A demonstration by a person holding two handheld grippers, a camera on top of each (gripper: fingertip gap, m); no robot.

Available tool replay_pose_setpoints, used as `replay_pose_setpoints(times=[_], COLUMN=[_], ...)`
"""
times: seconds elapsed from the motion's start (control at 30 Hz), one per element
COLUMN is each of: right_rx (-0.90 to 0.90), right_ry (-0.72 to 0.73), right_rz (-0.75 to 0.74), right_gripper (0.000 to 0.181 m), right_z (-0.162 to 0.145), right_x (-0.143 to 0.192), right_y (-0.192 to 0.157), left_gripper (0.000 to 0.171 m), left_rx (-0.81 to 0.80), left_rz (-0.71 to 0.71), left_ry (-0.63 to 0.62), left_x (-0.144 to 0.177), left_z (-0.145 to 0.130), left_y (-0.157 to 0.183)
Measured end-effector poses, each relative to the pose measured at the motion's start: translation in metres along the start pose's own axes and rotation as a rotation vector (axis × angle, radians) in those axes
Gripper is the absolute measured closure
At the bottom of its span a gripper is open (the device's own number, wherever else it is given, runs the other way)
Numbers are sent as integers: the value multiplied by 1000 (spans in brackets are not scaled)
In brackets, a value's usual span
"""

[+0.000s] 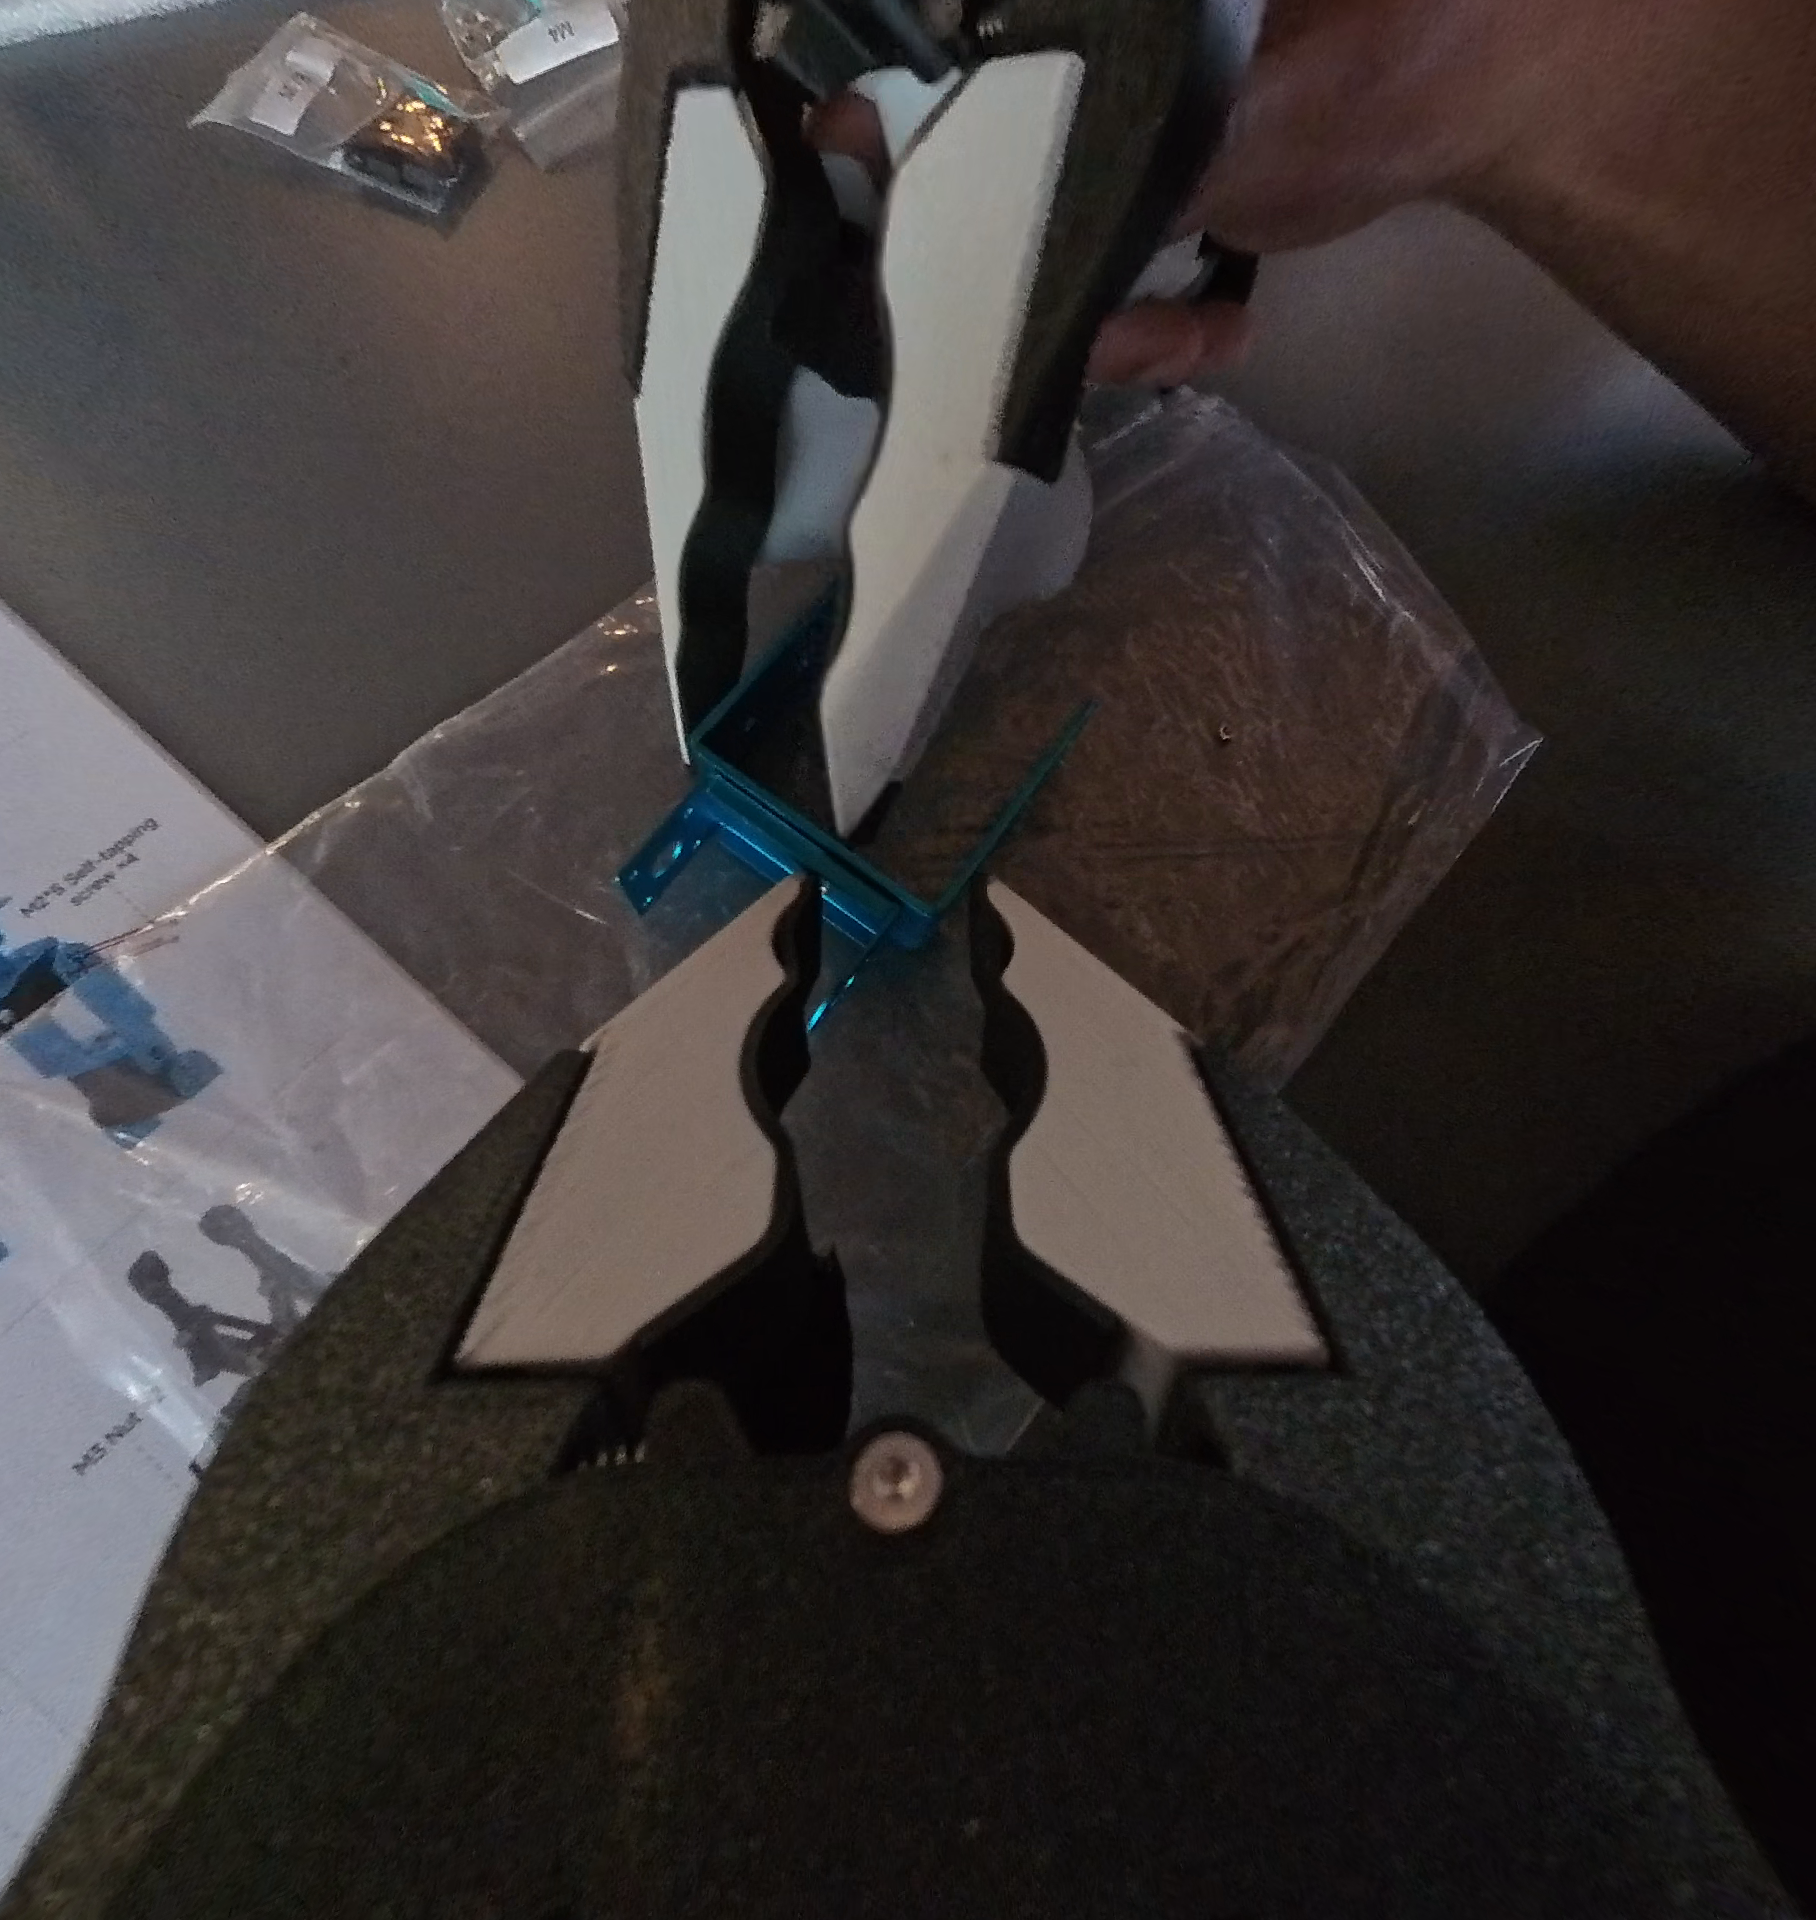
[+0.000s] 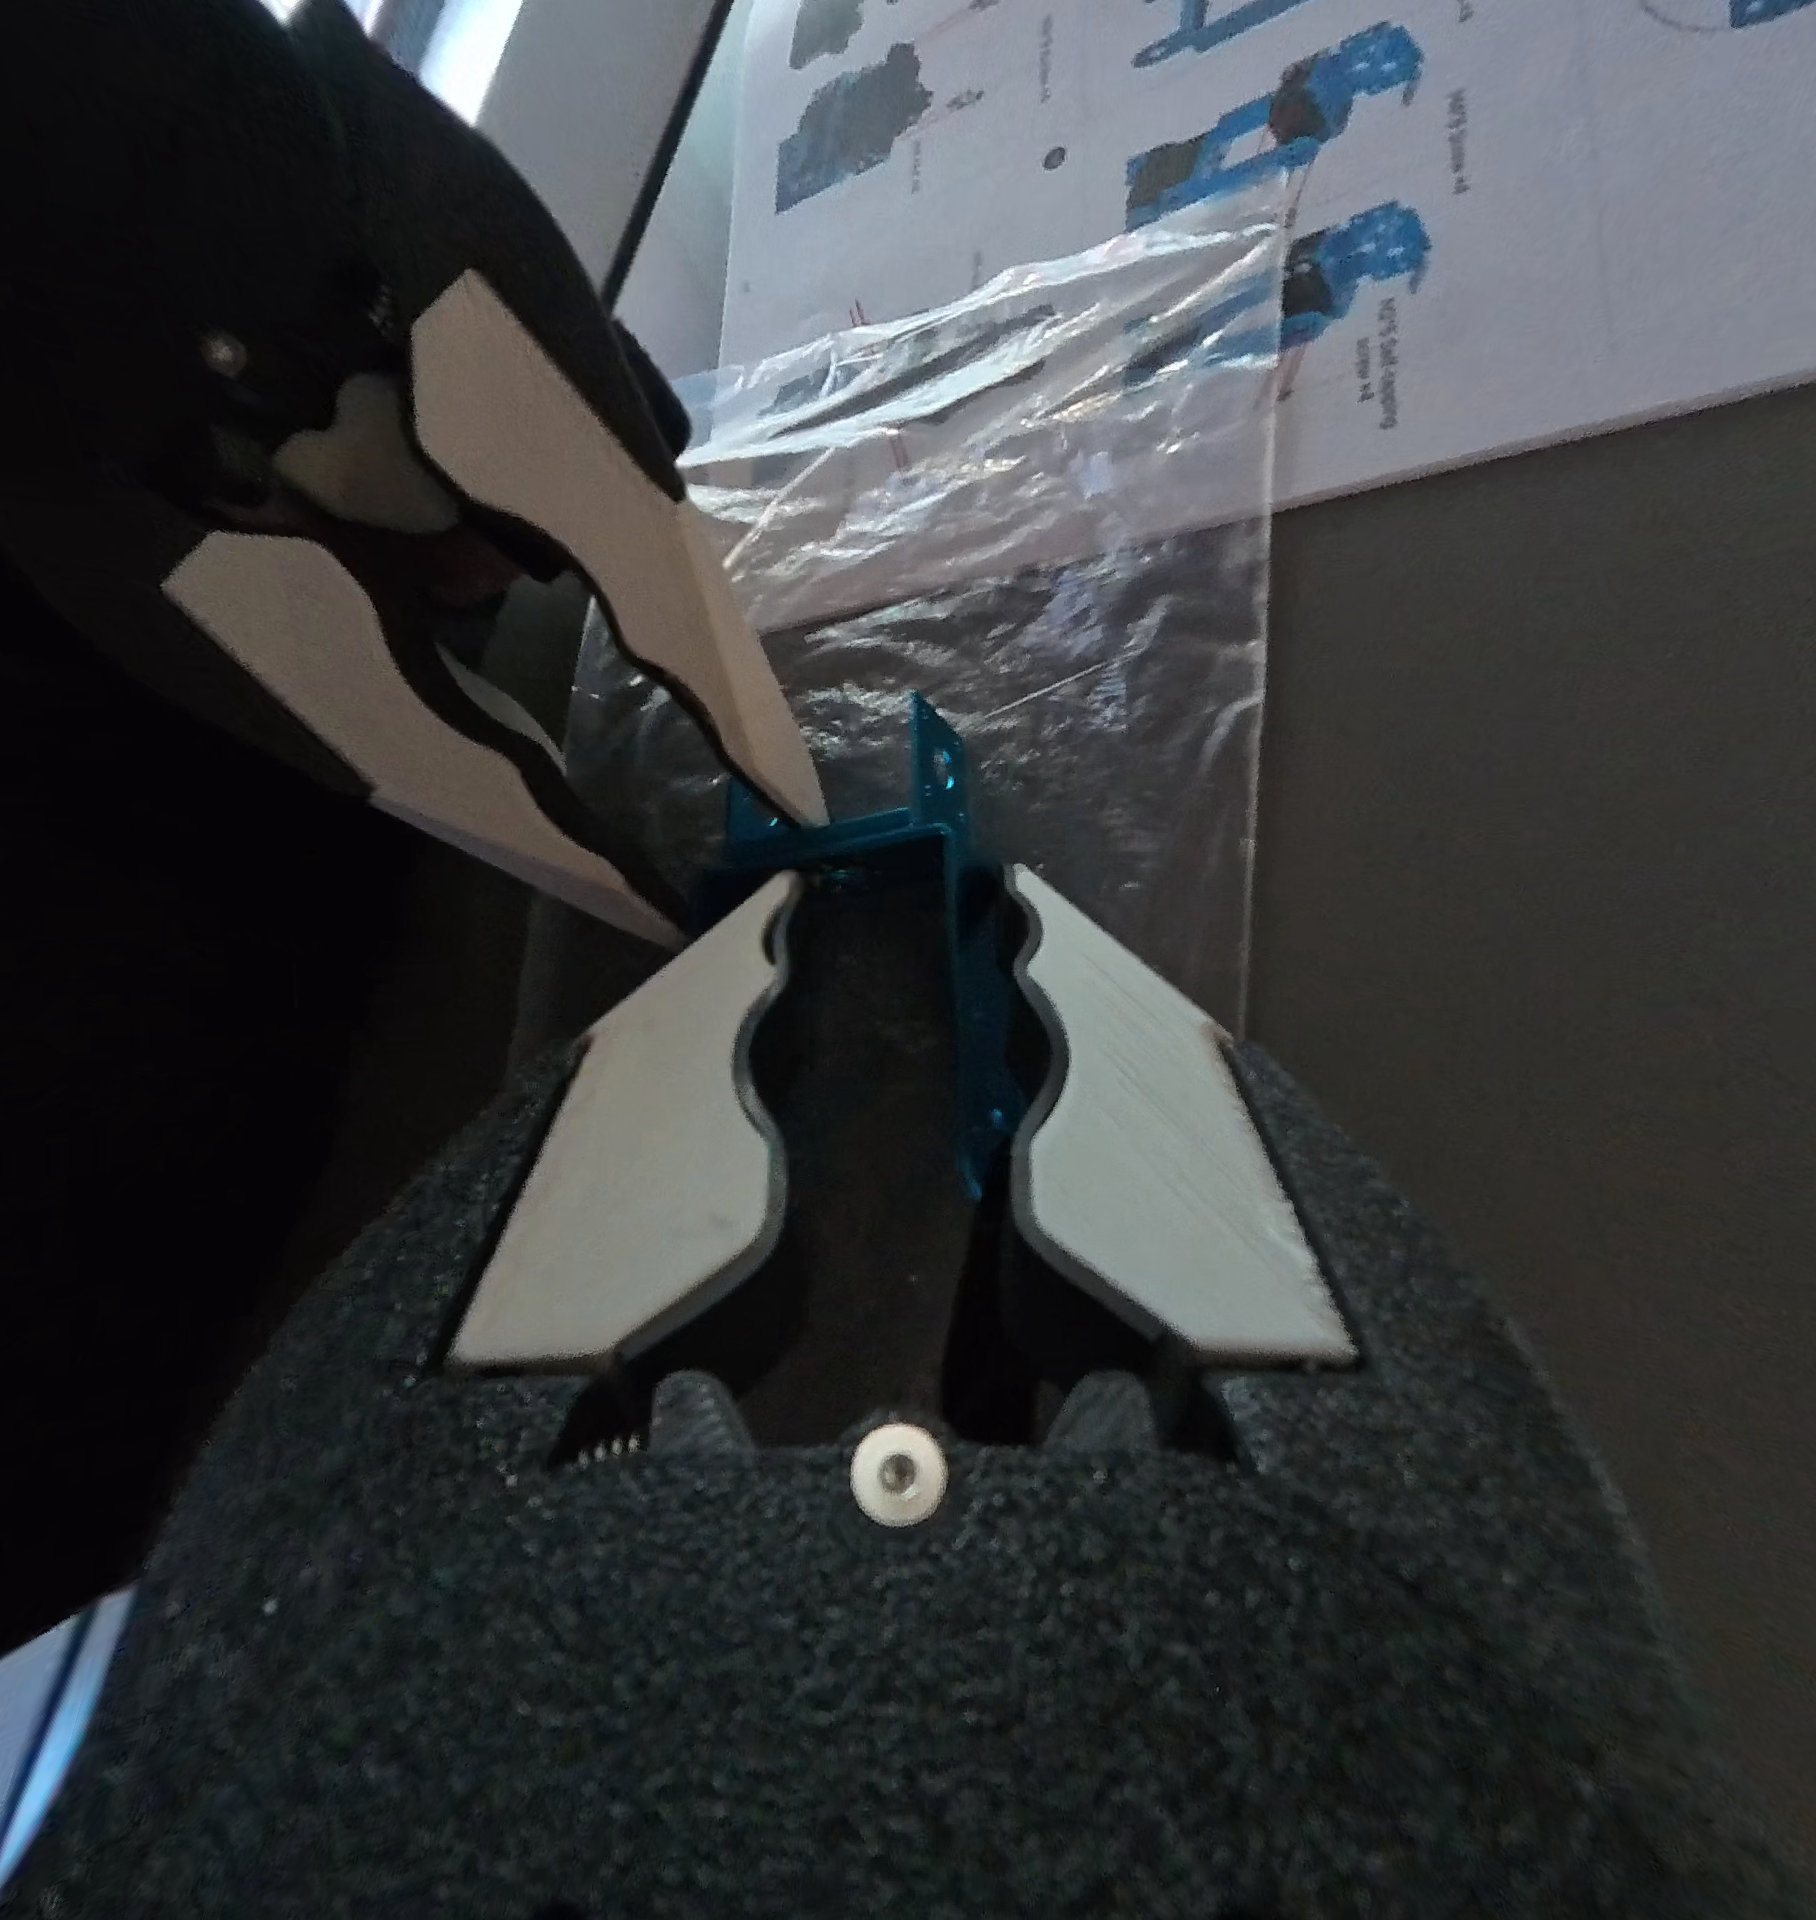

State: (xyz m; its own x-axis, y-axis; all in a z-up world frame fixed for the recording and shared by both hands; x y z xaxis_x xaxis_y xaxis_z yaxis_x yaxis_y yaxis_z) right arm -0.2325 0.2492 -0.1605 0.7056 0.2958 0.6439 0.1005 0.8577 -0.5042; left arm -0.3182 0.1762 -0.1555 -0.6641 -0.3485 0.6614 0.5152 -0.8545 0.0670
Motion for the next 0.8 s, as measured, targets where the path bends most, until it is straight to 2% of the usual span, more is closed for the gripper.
replay_pose_setpoints(times=[0.13,0.3,0.37,0.43,0.63,0.8], right_rx=[43,-20,-12,33,-24,18], right_ry=[-22,4,-3,-19,0,-15], right_rz=[-55,-9,6,-29,-20,-32], right_gripper=[143,152,142,141,153,141], right_z=[1,1,0,0,1,0], right_x=[-2,1,0,-1,2,1], right_y=[-3,2,0,-3,4,-1], left_gripper=[144,144,144,144,148,149], left_rx=[1,-5,-5,-3,1,1], left_rz=[1,2,1,-1,-1,0], left_ry=[1,-1,-2,-2,-2,-4], left_x=[0,0,0,0,0,0], left_z=[0,0,0,0,0,0], left_y=[0,0,0,0,0,-1])
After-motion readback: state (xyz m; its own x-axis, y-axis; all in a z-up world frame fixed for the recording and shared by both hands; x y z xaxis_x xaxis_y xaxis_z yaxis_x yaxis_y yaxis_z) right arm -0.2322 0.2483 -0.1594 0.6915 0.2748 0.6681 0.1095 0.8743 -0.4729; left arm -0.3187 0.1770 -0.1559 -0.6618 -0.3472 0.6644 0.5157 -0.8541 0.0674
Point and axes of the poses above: each gripper's, where its closed fingertips meet, x back along the fingers, z out of its top, y = z × x across the jaws, the point moved 7 cm from there along x, back along the fingers, and after that the axes turned 6 degrees about -x, right-handed, at the moved point
